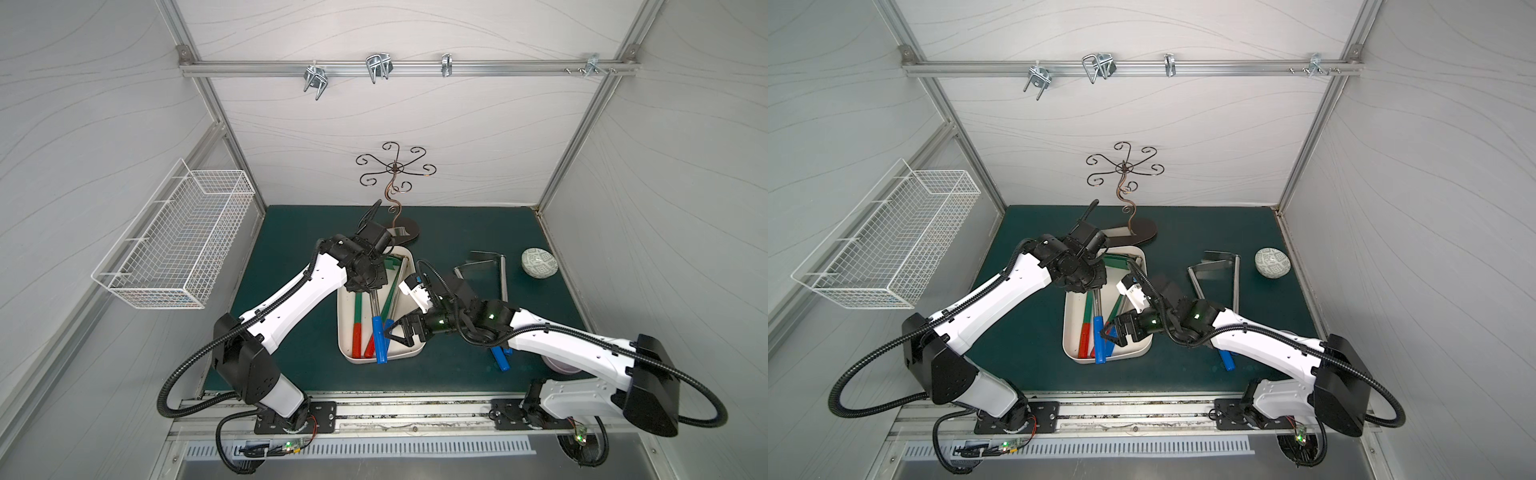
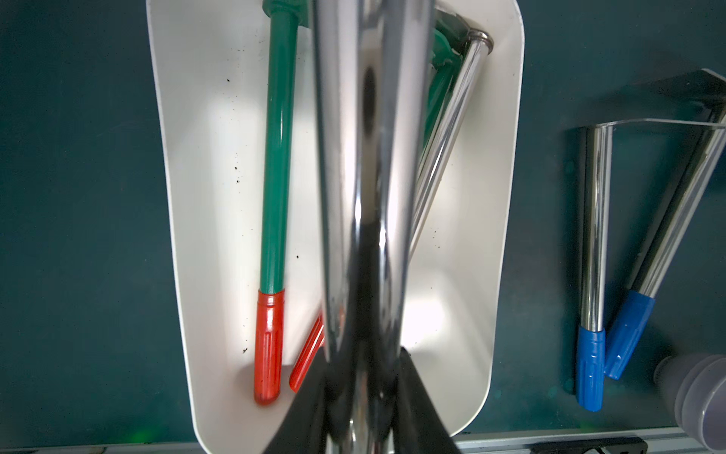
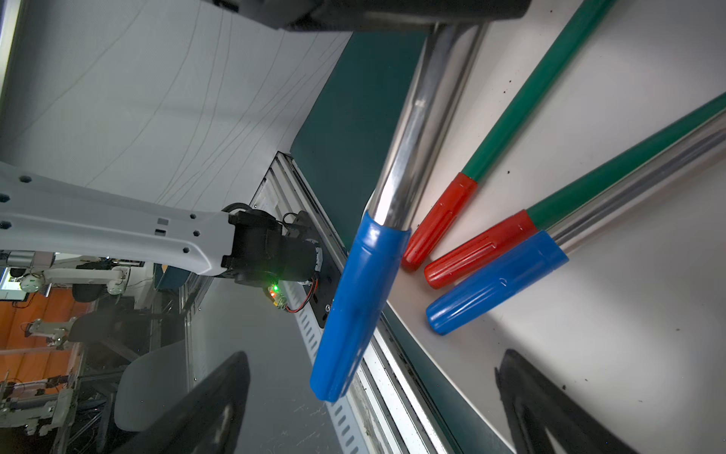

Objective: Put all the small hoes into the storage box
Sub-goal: Place the hoe in the storage box.

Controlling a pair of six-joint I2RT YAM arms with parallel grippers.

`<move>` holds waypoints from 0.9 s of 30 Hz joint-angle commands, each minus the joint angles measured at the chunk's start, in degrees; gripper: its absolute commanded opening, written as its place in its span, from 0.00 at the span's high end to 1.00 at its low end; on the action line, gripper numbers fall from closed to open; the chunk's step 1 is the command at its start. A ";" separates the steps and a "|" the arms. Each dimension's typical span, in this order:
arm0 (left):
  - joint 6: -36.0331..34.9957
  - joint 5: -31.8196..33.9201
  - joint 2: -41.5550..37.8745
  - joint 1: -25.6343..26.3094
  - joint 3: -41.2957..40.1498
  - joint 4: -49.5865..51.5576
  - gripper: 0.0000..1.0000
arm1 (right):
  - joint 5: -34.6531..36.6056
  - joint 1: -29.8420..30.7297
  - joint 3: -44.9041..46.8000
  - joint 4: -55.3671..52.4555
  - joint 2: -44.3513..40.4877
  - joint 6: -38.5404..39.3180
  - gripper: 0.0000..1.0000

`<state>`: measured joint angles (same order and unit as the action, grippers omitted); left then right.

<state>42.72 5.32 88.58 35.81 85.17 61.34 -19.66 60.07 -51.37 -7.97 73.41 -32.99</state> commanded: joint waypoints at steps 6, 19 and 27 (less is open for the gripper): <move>3.55 -0.40 -0.32 0.84 2.57 -4.64 1.00 | -2.44 0.75 -0.87 4.83 4.11 -1.13 0.04; 5.10 -2.14 -2.08 0.83 0.57 -7.02 1.00 | -5.99 0.80 -2.32 8.33 9.07 -1.64 0.44; 4.83 -3.52 -3.75 0.76 -2.15 -9.90 1.00 | -5.31 0.18 -2.09 7.42 7.57 -1.11 0.95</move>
<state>47.70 2.70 86.41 36.32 83.61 56.47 -22.85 59.66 -52.14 -4.10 82.63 -37.10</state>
